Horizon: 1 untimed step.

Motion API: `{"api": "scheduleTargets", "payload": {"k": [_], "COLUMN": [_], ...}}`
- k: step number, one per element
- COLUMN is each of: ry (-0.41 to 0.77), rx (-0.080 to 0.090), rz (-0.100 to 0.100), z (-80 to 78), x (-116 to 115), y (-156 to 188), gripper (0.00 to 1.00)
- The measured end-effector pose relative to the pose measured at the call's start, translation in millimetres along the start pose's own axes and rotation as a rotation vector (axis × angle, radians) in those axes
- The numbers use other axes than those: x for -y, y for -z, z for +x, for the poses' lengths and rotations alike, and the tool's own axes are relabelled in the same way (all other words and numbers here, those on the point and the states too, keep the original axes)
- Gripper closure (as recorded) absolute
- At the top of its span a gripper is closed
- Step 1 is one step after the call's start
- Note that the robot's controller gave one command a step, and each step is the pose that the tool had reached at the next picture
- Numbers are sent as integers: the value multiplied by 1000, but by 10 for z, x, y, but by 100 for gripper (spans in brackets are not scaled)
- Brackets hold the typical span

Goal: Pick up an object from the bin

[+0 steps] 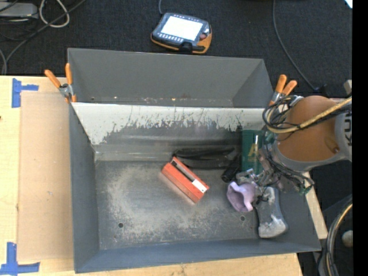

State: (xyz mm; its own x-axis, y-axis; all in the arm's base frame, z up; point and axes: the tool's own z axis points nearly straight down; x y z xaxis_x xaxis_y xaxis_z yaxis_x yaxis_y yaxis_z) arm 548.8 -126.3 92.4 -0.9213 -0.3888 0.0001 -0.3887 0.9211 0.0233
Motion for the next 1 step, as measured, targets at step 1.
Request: {"api": "scheduleTargets", "payload": {"k": [1], "ry": [0], "rx": [0], "rz": [0], "z": [-5], "x": [-10], "y": [285], "gripper": [100]}}
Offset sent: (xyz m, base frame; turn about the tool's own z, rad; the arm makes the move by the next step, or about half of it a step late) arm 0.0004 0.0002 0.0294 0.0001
